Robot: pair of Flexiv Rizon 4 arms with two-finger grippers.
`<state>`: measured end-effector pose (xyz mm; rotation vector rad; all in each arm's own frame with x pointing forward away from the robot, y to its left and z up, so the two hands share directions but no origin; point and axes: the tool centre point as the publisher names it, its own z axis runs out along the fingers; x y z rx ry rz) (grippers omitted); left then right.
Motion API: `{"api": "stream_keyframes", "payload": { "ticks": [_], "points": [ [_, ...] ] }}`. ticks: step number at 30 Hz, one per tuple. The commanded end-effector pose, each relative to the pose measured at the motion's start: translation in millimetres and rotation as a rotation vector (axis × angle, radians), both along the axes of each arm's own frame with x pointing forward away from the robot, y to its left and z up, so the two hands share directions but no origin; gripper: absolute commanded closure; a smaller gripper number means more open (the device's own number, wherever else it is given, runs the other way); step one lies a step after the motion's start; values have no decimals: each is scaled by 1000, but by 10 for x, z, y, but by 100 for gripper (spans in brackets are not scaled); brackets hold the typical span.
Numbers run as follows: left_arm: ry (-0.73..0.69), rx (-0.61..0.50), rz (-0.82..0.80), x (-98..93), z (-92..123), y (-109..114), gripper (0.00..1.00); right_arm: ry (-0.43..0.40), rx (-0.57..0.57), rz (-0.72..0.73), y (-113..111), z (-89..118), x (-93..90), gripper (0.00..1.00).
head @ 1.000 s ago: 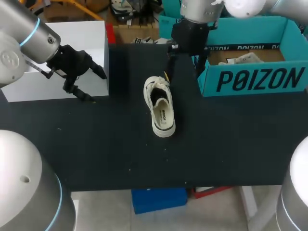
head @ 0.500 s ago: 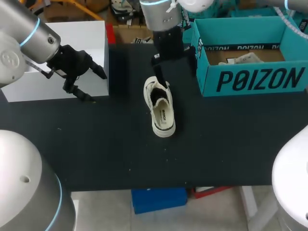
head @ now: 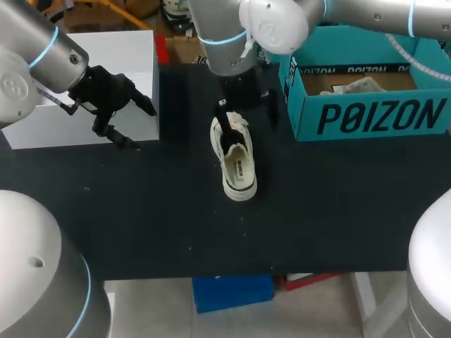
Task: Take the shoe out of the shoebox, open the shoe tongue, remove and reinsert the insole, then place the shoe into the shoebox
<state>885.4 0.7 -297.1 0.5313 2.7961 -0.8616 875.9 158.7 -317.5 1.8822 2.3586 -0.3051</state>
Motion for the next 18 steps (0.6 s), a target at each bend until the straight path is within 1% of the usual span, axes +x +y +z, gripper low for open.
{"api": "stream_keyframes", "payload": {
  "ticks": [1,7,18],
  "points": [
    [-5,-2,1,-6,-11,3,0,-20,81,-10,-79,-66,-21,0],
    [-5,-2,1,-6,-11,3,0,-37,102,-4,-89,-135,44,0],
    [-5,-2,1,-6,-11,3,0,-40,102,3,-142,-231,178,0]
  ]
}}
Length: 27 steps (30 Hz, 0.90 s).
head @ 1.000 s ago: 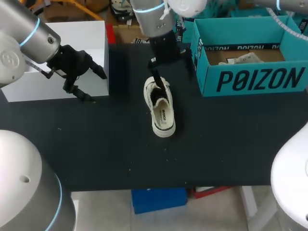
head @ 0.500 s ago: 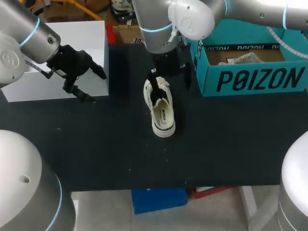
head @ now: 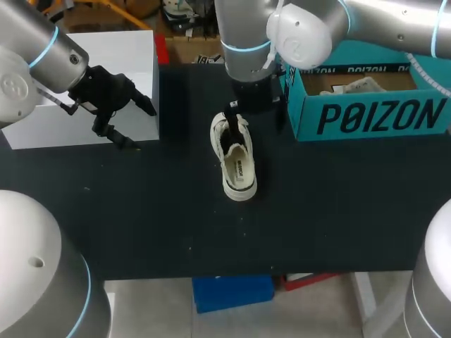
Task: Take the shoe out of the shoebox, open the shoe tongue, remove and reinsert the insole, then place the shoe into the shoebox
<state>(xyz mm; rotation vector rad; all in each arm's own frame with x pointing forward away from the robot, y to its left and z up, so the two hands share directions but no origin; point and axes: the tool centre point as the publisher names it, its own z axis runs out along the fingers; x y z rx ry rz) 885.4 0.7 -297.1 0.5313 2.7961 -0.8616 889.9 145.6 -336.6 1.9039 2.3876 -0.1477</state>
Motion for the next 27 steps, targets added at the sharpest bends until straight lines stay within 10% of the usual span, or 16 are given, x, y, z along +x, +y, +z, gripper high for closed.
{"api": "stream_keyframes", "payload": {
  "ticks": [1,27],
  "points": [
    [-5,-2,1,-6,-11,2,0,6,5,-1,-17,-50,46,0],
    [-5,-2,1,-6,-11,2,0,32,46,-6,-65,-417,191,0]
  ]
}}
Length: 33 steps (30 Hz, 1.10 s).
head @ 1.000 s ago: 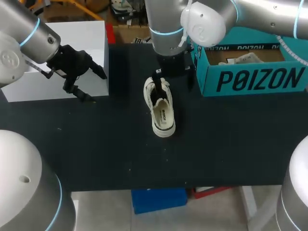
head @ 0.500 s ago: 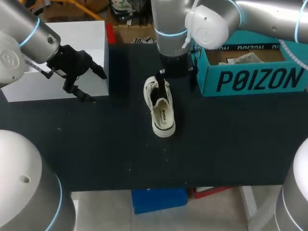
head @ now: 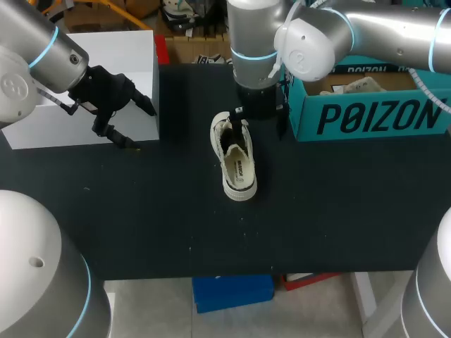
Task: Take the shoe out of the shoebox, open the shoe tongue, remove and reinsert the insole, then place the shoe into the shoebox
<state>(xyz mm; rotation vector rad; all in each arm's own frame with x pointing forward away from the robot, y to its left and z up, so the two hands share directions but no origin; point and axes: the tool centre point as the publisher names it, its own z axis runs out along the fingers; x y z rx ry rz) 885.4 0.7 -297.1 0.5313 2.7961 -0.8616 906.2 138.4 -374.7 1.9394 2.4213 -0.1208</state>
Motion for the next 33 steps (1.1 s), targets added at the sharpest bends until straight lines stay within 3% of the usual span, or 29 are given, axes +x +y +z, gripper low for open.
{"api": "stream_keyframes", "payload": {
  "ticks": [1,22,30,31,32,33],
  "points": [
    [-5,-2,1,-6,-11,2,0,8,2,0,1,-40,28,0],
    [-5,-2,1,-6,-11,2,0,22,12,1,-11,-185,23,0],
    [-5,-2,1,-6,-11,2,0,38,25,6,92,-357,-15,0],
    [-5,-2,1,-6,-11,2,0,41,27,6,101,-384,-20,5],
    [-5,-2,1,-6,-11,2,0,43,28,6,108,-396,-23,25],
    [-5,-2,1,-6,-11,2,0,45,29,5,115,-411,-27,36]
  ]
}}
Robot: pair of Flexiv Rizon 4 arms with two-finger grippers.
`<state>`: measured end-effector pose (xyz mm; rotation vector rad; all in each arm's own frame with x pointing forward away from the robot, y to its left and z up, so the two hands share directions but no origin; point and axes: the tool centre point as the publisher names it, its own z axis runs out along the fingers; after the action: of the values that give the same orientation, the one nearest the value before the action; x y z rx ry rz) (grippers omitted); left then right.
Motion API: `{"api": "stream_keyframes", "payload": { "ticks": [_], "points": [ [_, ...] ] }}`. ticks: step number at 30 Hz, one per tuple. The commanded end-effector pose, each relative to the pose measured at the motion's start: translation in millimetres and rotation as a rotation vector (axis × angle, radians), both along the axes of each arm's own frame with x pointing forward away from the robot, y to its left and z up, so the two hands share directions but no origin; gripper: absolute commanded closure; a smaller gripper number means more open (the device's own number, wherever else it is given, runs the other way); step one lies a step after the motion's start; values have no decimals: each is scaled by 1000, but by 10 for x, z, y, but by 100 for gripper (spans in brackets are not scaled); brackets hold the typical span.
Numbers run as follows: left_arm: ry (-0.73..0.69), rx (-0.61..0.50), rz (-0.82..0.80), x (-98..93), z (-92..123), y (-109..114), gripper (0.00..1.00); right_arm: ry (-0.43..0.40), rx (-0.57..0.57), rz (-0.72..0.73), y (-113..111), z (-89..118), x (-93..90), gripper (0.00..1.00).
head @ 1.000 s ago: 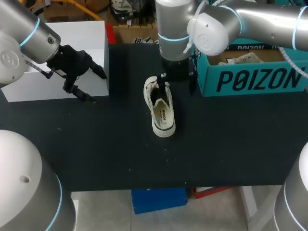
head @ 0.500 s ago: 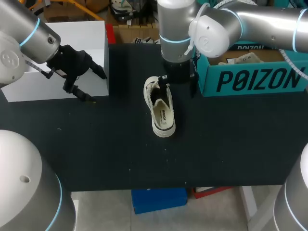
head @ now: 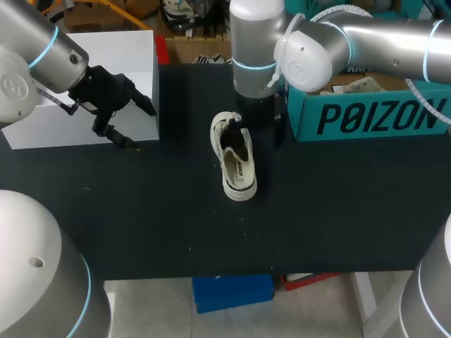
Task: Take the shoe out of the shoebox, open the shoe tongue, remove and reinsert the insole, then place the shoe into the shoebox
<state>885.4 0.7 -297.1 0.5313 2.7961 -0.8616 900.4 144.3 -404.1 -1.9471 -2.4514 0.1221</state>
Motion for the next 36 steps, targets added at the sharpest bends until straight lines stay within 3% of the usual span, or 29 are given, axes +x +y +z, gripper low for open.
{"api": "stream_keyframes", "payload": {
  "ticks": [1,2,3,4,36],
  "points": [
    [-5,-1,1,-6,-11,3,0,11,1,-1,64,-128,27,48],
    [-5,-1,1,-6,-11,3,0,13,1,0,72,-141,22,56],
    [-5,-1,1,-6,-11,3,0,18,1,2,79,-153,18,74],
    [-5,-1,1,-6,-11,3,0,24,-2,6,84,-176,14,100],
    [-5,-1,1,-6,-11,3,0,28,15,33,97,-197,7,100]
  ]
}}
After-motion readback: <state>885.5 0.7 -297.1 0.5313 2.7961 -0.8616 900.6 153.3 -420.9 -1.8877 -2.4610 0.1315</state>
